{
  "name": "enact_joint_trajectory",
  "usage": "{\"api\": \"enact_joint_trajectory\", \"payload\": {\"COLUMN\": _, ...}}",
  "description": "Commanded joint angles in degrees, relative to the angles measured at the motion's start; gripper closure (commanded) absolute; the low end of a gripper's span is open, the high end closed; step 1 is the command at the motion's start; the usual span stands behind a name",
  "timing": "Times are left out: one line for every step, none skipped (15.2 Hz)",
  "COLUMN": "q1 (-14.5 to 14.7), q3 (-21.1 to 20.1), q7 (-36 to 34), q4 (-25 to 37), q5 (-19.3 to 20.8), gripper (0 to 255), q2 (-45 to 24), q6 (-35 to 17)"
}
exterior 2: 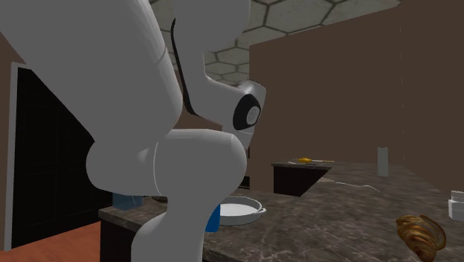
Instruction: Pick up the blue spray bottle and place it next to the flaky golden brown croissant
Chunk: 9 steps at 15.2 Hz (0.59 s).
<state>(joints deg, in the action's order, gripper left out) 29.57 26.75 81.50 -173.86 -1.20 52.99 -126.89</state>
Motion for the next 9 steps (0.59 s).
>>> {"api": "enact_joint_trajectory", "payload": {"q1": 0.00, "q3": -0.56, "q7": -0.61, "q4": 0.80, "q5": -0.16, "gripper": 255, "q2": 0.89, "q6": 1.62}}
{"api": "enact_joint_trajectory", "payload": {"q1": -0.03, "q3": -0.89, "q7": -0.95, "q4": 1.31, "q5": -0.24, "gripper": 255, "q2": 1.45, "q6": 2.64}}
{"api": "enact_joint_trajectory", "payload": {"q1": -0.05, "q3": -1.20, "q7": -1.29, "q4": 1.84, "q5": -0.33, "gripper": 255, "q2": 1.98, "q6": 3.65}}
{"api": "enact_joint_trajectory", "payload": {"q1": -0.05, "q3": -1.51, "q7": -1.62, "q4": 2.39, "q5": -0.42, "gripper": 255, "q2": 2.47, "q6": 4.63}}
{"api": "enact_joint_trajectory", "payload": {"q1": -0.05, "q3": -1.81, "q7": -1.94, "q4": 2.94, "q5": -0.52, "gripper": 255, "q2": 2.93, "q6": 5.60}}
{"api": "enact_joint_trajectory", "payload": {"q1": -0.03, "q3": -2.10, "q7": -2.25, "q4": 3.51, "q5": -0.62, "gripper": 255, "q2": 3.36, "q6": 6.54}}
{"api": "enact_joint_trajectory", "payload": {"q1": 0.00, "q3": -2.38, "q7": -2.56, "q4": 4.10, "q5": -0.73, "gripper": 255, "q2": 3.76, "q6": 7.47}}
{"api": "enact_joint_trajectory", "payload": {"q1": 0.04, "q3": -2.66, "q7": -2.86, "q4": 4.69, "q5": -0.84, "gripper": 255, "q2": 4.12, "q6": 8.37}}
{"api": "enact_joint_trajectory", "payload": {"q1": 0.09, "q3": -2.92, "q7": -3.16, "q4": 5.30, "q5": -0.96, "gripper": 255, "q2": 4.46, "q6": 9.26}}
